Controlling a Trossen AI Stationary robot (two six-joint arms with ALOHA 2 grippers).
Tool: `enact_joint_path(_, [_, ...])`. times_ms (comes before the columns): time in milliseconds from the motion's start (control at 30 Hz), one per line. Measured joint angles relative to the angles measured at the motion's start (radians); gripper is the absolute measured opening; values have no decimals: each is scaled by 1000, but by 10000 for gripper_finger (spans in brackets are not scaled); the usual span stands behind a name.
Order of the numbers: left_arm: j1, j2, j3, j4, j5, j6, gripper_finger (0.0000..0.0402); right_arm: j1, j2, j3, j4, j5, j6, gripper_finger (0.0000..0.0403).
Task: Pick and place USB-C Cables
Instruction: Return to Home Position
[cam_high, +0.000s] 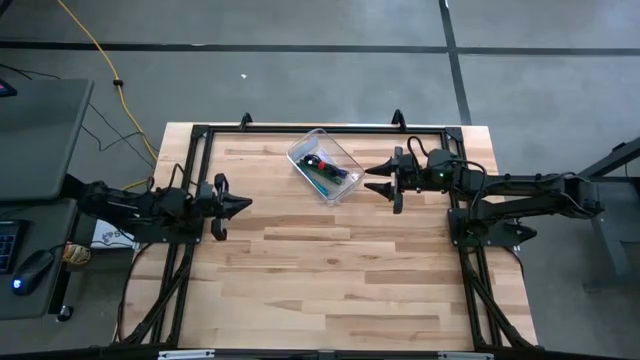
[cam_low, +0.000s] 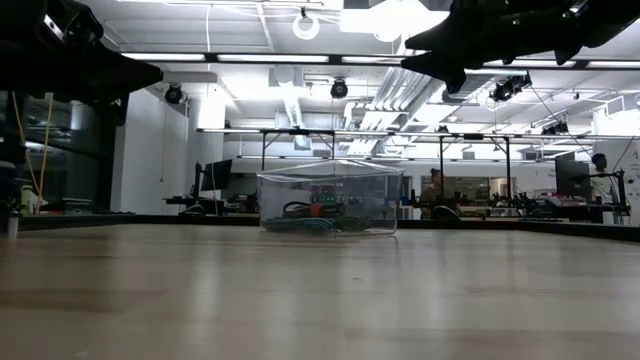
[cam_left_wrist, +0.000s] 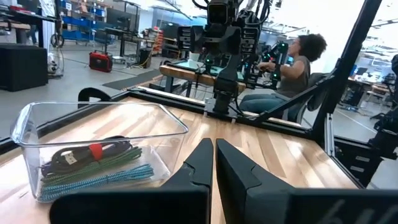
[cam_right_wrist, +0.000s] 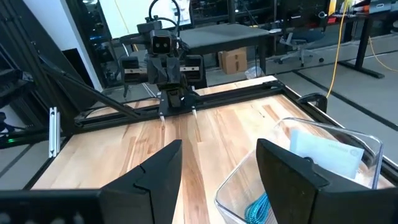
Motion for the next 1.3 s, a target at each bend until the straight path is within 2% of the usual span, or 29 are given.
enact_joint_path(167, [0,0,0,0,-2,15,0,-4,-10,0,-29,-1,-26,196])
enact_joint_path(267, [0,0,0,0,-2,27,0,-15,-51,0,-125,-9,-43,175])
enact_joint_path(367, [0,0,0,0,4,28,0,-19,-114,0,-229,-9,-42,124])
enact_joint_path(500, [0,0,0,0,6,28,0,-11,-224,0,-342,-28,-50,25])
enact_joint_path(533, [0,0,0,0,7,28,0,-3,-250,0,-359,-28,-54,13])
enact_joint_path(700, [0,0,0,0,9,28,0,75,-333,-17,-363,7,-69,15])
enact_joint_path(867, [0,0,0,0,9,28,0,138,-427,-176,-207,57,-79,6])
enact_joint_path(1100, [0,0,0,0,9,28,0,135,-627,-343,-157,63,-23,1])
enact_joint_path(1300, [0,0,0,0,9,28,0,135,-758,-414,-169,54,-6,0])
